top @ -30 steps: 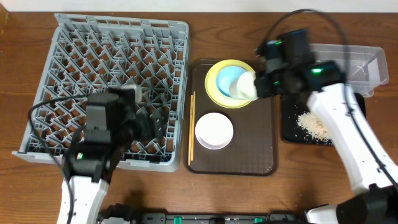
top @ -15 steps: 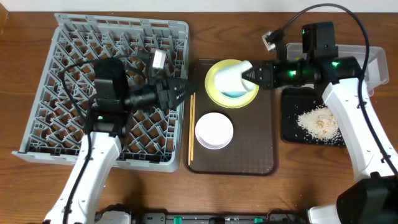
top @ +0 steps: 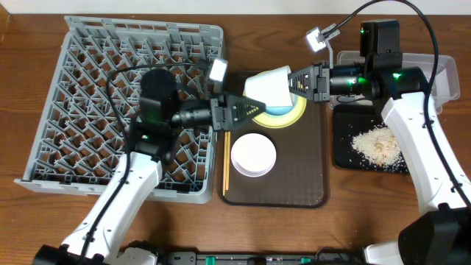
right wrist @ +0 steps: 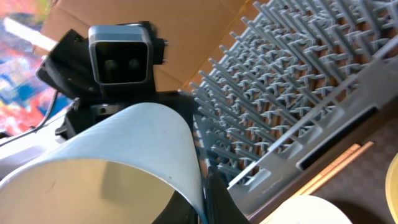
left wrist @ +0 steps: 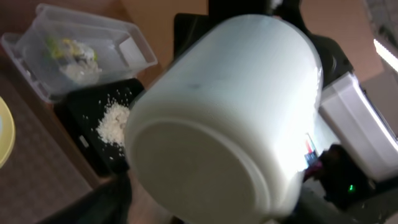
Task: Sort waste into correct bins and load items into the dishwasher
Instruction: 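Hand the white bowl from the right gripper to the left gripper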
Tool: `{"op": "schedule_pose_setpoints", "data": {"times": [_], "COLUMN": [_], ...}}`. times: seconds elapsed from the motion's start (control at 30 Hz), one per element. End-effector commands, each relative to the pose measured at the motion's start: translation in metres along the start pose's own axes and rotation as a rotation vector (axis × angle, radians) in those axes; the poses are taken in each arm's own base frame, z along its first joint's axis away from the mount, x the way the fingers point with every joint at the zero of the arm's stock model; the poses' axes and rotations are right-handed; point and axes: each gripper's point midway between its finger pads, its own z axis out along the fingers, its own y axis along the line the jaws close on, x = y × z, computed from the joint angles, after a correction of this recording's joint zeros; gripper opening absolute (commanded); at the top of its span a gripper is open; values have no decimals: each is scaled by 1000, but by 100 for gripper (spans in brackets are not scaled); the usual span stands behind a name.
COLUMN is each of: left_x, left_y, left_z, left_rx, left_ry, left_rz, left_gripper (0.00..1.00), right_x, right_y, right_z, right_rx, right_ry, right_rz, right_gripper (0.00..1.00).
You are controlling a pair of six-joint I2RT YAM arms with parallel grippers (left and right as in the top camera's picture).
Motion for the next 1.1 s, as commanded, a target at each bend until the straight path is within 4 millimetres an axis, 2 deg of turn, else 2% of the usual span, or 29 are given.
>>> {"op": "schedule_pose_setpoints", "data": {"times": [0.0, 0.13, 0.43, 0.73, 0.93, 1.07], "left_x": [-13, -16, -29, -22, -19, -19], "left_y": [5, 1, -20, -25, -37, -40], "left_z": [1, 1, 0, 6, 11, 11], "left_rx": [-41, -31, 33, 54, 92, 101], "left_ry": [-56, -69, -105, -80, -71, -68], "left_rz": [10, 39, 136, 113, 160, 172], "left_gripper": [77, 83, 86, 86, 86, 81], "right_x": [4, 7, 12, 16, 19, 20], "right_y": [17, 20, 27, 31, 34, 33], "right_z": [5, 10, 21, 26, 32, 34], "right_rx": [-100, -110, -127, -137, -145, -132], "right_ry": [23, 37, 64, 79, 94, 98], "right_rz": [7, 4, -3, -8, -11, -10], "right_gripper": [1, 1, 1, 1, 1, 1]}}
